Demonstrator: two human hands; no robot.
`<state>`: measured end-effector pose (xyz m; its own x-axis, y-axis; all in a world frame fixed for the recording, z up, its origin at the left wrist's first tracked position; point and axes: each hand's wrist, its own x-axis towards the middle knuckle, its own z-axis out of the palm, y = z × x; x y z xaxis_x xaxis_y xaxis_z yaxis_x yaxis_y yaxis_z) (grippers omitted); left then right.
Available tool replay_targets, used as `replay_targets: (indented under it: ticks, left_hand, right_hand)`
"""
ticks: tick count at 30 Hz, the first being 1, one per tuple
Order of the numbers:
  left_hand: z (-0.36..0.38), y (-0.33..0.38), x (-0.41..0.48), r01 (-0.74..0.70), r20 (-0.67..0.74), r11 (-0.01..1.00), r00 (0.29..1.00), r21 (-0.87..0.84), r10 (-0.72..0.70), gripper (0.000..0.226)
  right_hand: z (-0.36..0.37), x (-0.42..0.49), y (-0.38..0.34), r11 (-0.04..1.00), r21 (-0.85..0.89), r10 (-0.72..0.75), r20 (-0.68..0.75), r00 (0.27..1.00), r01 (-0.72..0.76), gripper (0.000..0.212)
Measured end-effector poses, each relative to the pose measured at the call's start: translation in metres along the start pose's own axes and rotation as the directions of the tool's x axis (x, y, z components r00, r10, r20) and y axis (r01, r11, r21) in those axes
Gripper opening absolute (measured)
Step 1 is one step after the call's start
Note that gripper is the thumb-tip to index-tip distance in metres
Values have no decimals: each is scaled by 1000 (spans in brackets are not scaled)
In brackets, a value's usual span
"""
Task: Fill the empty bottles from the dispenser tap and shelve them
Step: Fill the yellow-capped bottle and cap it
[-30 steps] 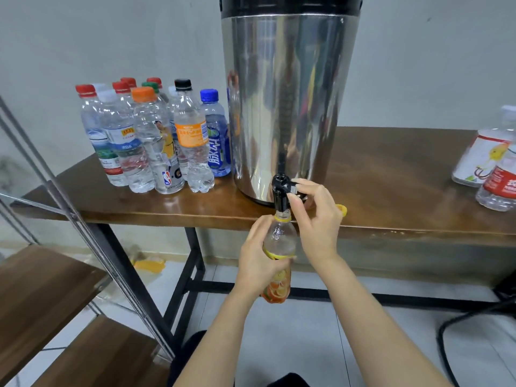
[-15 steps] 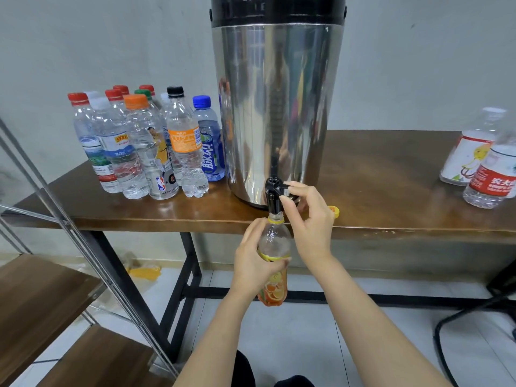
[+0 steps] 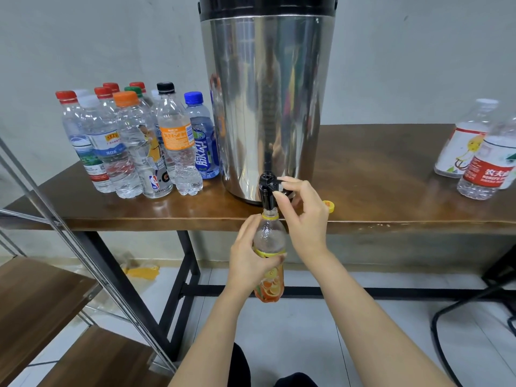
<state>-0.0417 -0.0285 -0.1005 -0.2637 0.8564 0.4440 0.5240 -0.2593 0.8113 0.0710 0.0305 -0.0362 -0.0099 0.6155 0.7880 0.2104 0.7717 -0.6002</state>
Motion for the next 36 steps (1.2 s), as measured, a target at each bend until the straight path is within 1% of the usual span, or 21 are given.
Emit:
replay_targets:
  ticks: [19, 24, 32, 34, 36]
  left_hand:
    - [0, 0, 0, -6, 11, 1000, 1000, -21, 6, 93]
    - [2, 1, -1, 7, 1, 1000, 1000, -31, -7, 89]
    - [4, -6, 0, 22, 0, 999, 1000, -26, -22, 92]
    - [4, -7, 1, 27, 0, 999, 1000, -23, -27, 93]
    - [5, -8, 0, 20, -1, 1000, 1000, -19, -20, 93]
  right_hand:
    - [1, -2, -1, 999, 19, 29, -22, 999, -28, 27]
    - [1, -2, -2, 1000, 23, 18, -29, 999, -18, 28]
    - [3, -3, 0, 1000, -6, 0, -49, 999, -1, 25]
    - [2, -2, 1, 1000, -12, -6, -40, 999, 5, 25]
    - [-3, 0, 1, 1000, -13, -25, 3, 1000, 25, 28]
